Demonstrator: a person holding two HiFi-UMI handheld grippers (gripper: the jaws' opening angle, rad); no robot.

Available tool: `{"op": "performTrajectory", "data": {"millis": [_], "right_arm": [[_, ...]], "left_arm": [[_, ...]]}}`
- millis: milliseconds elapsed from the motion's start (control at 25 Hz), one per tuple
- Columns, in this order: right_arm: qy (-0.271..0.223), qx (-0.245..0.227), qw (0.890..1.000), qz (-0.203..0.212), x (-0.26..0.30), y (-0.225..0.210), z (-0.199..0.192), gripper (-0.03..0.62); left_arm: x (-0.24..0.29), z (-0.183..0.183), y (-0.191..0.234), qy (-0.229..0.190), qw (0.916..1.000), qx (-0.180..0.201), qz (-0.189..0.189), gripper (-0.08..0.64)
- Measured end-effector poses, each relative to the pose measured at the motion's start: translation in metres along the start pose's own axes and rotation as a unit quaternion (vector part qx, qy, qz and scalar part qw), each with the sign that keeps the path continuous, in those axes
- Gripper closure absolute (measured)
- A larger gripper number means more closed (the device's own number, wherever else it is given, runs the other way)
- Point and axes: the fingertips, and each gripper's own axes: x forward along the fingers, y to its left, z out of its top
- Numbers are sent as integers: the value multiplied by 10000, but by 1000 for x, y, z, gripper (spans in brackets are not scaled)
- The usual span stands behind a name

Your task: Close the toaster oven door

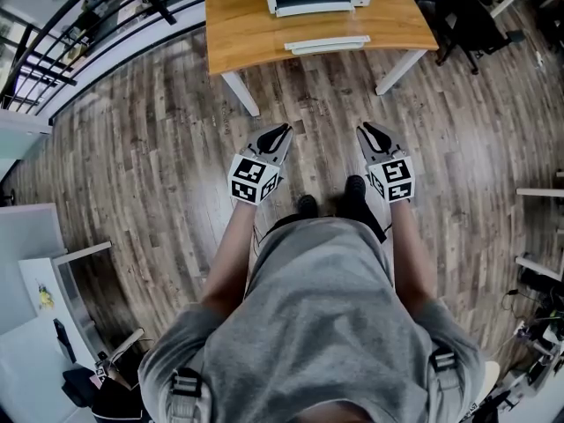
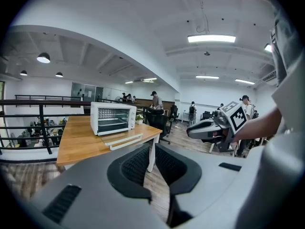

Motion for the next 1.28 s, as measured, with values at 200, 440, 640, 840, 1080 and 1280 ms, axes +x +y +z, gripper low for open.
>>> {"op": "performTrajectory", "data": {"millis": [200,440,640,840,1080,1280], "right_arm": [[-25,27,10000,70,3,4,-1,480],[-65,-85,9997,207,3,14,0,410],[-32,-121,9997,227,5,19,-3,360],[-10,-74,9998,166,4,17,-3,336],[-10,60,9999,80,0,16,-7,336],[7,90,9999,46,6,12,-11,336]], "left_arm": [[1,-2,-1,8,10000,5,-50,439],[0,-5,-2,27,10000,26,-88,382],[2,-9,-6,75,9998,54,-177,349],[1,-9,-7,112,9997,70,-222,328],[1,-12,-8,135,9995,82,-267,321],[2,-14,-1,160,9996,71,-208,318]]}}
